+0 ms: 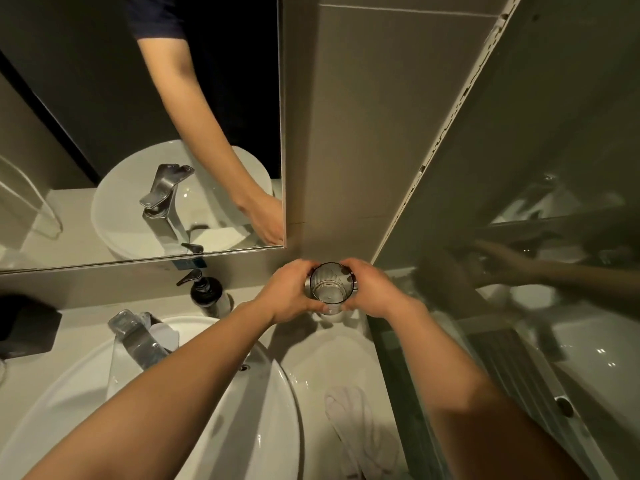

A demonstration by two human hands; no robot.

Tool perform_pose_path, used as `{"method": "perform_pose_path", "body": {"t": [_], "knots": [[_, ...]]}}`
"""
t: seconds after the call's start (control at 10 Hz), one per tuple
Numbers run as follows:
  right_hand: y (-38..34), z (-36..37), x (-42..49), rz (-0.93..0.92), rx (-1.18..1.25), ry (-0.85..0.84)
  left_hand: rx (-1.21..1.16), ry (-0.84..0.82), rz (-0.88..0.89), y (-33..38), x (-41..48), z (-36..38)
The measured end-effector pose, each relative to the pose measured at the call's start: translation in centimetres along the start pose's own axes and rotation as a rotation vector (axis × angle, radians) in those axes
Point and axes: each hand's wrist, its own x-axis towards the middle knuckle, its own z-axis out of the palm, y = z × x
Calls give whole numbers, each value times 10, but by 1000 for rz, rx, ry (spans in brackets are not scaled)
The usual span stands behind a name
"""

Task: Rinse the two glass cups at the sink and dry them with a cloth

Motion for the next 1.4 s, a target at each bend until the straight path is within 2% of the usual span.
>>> {"method": "perform_pose_path", "body": {"t": [0.4, 1.2, 1.3, 1.4], "knots": [[7, 19, 28, 31, 39, -24, 78, 50, -83, -25, 14, 18], [17, 26, 30, 66, 56, -102, 215, 63, -91, -31, 11, 23], [12, 26, 21, 65, 64, -75, 242, 102, -82, -32, -5, 12], [0, 26, 7, 11, -64, 22, 319, 135, -111, -19, -33, -4]]}}
